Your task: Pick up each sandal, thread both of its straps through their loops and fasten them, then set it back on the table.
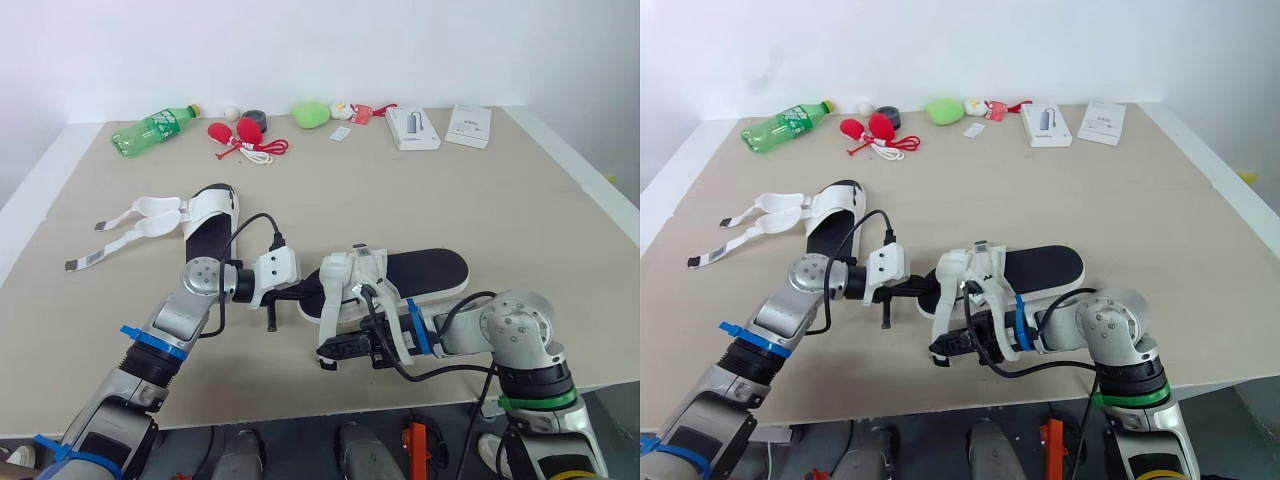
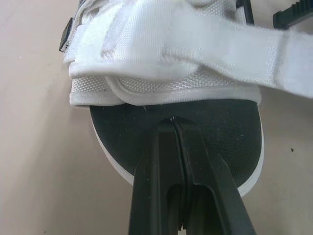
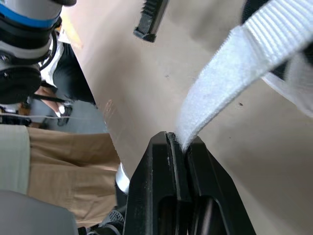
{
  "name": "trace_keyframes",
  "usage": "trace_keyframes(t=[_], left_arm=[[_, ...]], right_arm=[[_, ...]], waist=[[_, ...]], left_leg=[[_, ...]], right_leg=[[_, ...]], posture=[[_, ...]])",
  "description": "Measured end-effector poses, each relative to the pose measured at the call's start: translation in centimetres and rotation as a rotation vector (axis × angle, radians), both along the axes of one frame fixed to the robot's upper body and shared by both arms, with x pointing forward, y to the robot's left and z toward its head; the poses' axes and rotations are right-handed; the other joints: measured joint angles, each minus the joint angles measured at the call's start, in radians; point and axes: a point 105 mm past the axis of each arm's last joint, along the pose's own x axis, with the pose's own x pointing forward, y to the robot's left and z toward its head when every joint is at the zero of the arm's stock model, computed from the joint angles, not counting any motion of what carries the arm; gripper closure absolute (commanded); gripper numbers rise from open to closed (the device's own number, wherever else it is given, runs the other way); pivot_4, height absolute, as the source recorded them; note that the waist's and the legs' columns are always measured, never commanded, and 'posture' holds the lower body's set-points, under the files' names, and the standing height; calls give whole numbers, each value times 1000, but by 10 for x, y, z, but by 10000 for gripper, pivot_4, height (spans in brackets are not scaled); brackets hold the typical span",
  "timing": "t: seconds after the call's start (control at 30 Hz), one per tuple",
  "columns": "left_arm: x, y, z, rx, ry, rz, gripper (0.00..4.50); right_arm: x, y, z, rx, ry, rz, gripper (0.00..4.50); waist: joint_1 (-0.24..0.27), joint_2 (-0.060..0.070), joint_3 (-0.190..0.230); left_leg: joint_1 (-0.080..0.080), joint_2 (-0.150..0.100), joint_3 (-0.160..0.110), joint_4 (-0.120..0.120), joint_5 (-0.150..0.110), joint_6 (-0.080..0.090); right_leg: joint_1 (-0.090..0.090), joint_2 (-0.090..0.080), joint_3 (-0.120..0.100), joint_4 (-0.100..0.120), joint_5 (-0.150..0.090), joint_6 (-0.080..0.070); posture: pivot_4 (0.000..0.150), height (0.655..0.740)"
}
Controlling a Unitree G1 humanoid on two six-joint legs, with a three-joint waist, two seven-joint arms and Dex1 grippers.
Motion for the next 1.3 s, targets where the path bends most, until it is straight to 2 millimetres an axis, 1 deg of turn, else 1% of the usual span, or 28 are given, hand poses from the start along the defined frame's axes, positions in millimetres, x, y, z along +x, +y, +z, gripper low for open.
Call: trace_keyframes(t=[0.07,0.13,0.2,0.27,0.33,0.4,0.5,0.57,0.63,0.73,0.77,1.1,1.3], left_arm=[[0,0,0,0,-1,0,45000],[0,0,0,0,-2,0,45000],[0,0,0,0,-4,-1,45000],[0,0,0,0,-4,-4,45000],[0,0,0,1,-4,-7,45000],[-1,-1,0,0,-6,-12,45000],[-1,-3,0,-3,-14,-19,45000],[-1,-4,0,-5,-13,-21,45000],[-1,-4,0,-6,-15,-22,45000],[-1,-4,0,-8,-17,-22,45000],[-1,-4,0,-8,-18,-21,45000],[-1,-4,0,-7,-22,-21,45000],[-1,-4,0,-6,-24,-21,45000]], right_arm=[[3,-4,5,17,13,-8,44169],[9,-7,14,27,3,-5,44169],[20,-14,39,35,-60,-1,44169],[27,-18,57,28,-114,1,44169],[32,-18,72,29,-154,9,44169],[38,-17,79,20,-185,12,44169],[53,-20,80,-18,-214,-18,44169],[59,-23,75,-35,-211,-31,44169],[61,-23,69,-49,-191,-26,44169],[62,-22,59,-72,-175,3,44169],[62,-22,58,-69,-171,3,44169],[64,-20,64,-56,-92,9,44169],[61,-21,65,-38,-29,0,44169]], waist=[[0,0,0],[-1,0,0],[-2,0,0],[-2,0,0],[-2,0,0],[-2,0,0],[-1,0,0],[1,0,0],[1,0,0],[1,0,0],[1,0,0],[1,0,0],[0,0,0]], left_leg=[[0,0,0,0,0,0],[0,0,0,0,0,0],[0,0,0,0,0,0],[0,0,0,0,0,0],[0,0,0,0,0,0],[-1,0,0,0,0,1],[-2,0,0,0,0,0],[-2,0,0,0,0,0],[-2,0,0,0,0,1],[-3,0,0,0,0,1],[-3,0,0,0,0,1],[-3,0,0,0,0,1],[-3,0,0,0,0,1]], right_leg=[[0,0,0,0,0,0],[0,0,0,0,0,0],[0,0,0,0,0,0],[0,0,0,0,0,0],[-1,0,0,0,0,-1],[-1,0,0,0,-1,0],[-1,0,0,-1,-1,0],[-1,0,0,-1,-1,0],[-2,0,0,-1,-1,0],[-2,0,0,-1,0,1],[-2,-1,0,-1,0,1],[-2,0,0,-1,0,1],[-2,0,0,-1,0,1]], posture=[[1500,7400],[1500,7400],[1500,7400],[1500,7400],[1500,7400],[1500,7400],[1500,7400],[1500,7400],[1500,7400],[1500,7400],[1500,7400],[1500,7400],[1500,7400]])
